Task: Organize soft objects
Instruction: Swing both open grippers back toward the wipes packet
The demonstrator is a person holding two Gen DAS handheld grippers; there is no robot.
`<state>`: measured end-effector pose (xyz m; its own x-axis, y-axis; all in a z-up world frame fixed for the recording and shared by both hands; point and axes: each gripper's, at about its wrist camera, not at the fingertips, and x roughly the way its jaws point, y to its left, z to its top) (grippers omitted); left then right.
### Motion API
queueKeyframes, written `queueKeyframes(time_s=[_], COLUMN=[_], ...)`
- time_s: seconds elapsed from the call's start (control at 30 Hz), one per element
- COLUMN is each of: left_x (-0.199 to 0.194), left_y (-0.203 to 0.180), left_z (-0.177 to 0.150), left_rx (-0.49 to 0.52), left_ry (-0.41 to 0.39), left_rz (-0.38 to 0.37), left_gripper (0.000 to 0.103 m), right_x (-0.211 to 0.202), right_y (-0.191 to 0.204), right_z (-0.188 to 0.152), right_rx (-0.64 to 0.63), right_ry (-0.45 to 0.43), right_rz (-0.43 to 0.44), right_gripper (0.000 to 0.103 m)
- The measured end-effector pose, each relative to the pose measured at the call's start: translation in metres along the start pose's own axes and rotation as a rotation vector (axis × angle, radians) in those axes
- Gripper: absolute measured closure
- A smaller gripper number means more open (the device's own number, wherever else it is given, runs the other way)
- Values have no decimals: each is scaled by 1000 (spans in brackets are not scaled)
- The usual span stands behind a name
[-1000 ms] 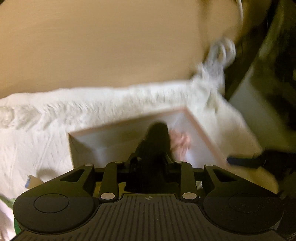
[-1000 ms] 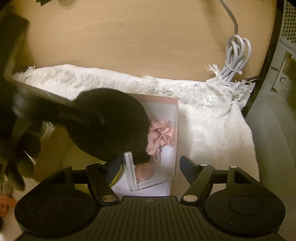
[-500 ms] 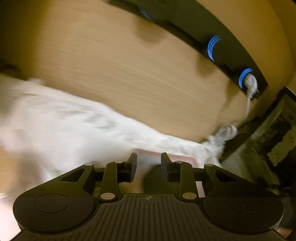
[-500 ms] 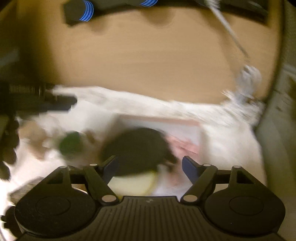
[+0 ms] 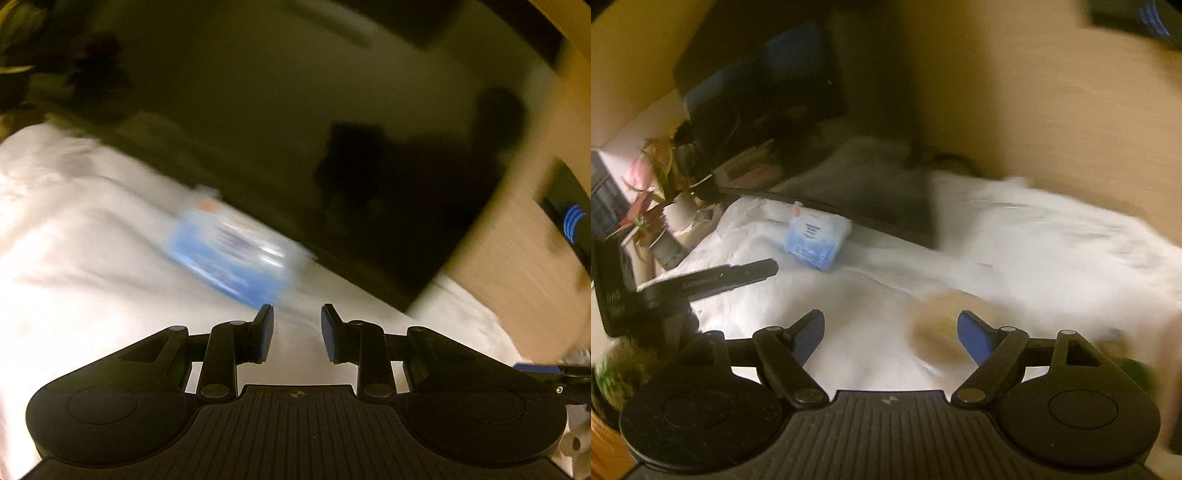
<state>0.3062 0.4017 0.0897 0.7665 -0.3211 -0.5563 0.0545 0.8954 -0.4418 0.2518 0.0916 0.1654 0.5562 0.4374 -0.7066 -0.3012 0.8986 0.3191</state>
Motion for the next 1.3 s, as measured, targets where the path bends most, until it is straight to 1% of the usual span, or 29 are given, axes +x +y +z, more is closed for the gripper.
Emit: queueKeyframes(time_s=[0.07,0.1,0.13,0.17,0.2,0.27,0.3,0.37,0.43,0.5,0.57,0.6,0.63,0.7,0.77,0.8,0.83,0.87,0.93,1.0,1.03,1.07,1.13,1.2,1.3], left_x=[14,22,29,37,48,69,81,96,113,126,126,124,122,112,96,86,77,68,52,36,31,28,15,-1,-12], left_y=[39,51,62,74,86,110,121,133,135,131,121,117,115,115,115,112,110,104,87,81,81,82,82,84,92], left_z=[22,33,44,54,64,80,86,91,92,88,86,85,85,84,79,74,68,61,49,41,40,41,34,25,16], left_rx=[-32,-24,-4,10,1,-83,-146,-214,-242,-230,-167,-166,-188,-235,-255,-262,-263,-254,-214,-214,-218,-214,-182,-154,-146], left_ry=[27,25,9,-16,-32,-29,-16,-5,17,61,70,90,107,144,175,199,223,249,258,243,230,218,199,183,171], left_rz=[-34,-47,-43,-28,-15,-22,-49,-78,-81,-104,-105,-123,-127,-128,-147,-184,-219,-237,-229,-205,-180,-144,-79,-58,-52], left_gripper=[72,72,72,72,72,72,72,72,72,75,78,85,91,92,92,90,90,90,90,90,90,90,90,90,90], right_x=[46,68,91,109,123,150,162,180,192,201,207,208,207,206,206,206,206,206,205,203,201,202,202,215,238], right_y=[23,31,37,41,49,57,59,62,61,60,58,56,54,48,41,36,35,36,40,44,45,46,46,47,45], right_z=[18,24,30,35,37,39,40,43,46,47,47,47,46,46,44,42,41,39,36,36,36,37,39,41,44], right_rx=[60,92,112,114,112,105,113,130,159,167,168,172,169,160,165,170,172,165,153,153,153,159,181,193,208], right_ry=[41,66,85,87,76,42,24,-14,-52,-59,-46,-29,-20,8,46,70,83,90,92,86,79,69,32,22,52], right_rz=[11,7,9,1,-26,-99,-133,-160,-179,-156,-148,-130,-119,-92,-57,-15,22,44,42,37,40,37,-3,-23,-24], right_gripper=[23,23,23,23,23,25,29,65,66,66,67,68,70,70,70,70,70,70,70,70,63,43,23,22,21])
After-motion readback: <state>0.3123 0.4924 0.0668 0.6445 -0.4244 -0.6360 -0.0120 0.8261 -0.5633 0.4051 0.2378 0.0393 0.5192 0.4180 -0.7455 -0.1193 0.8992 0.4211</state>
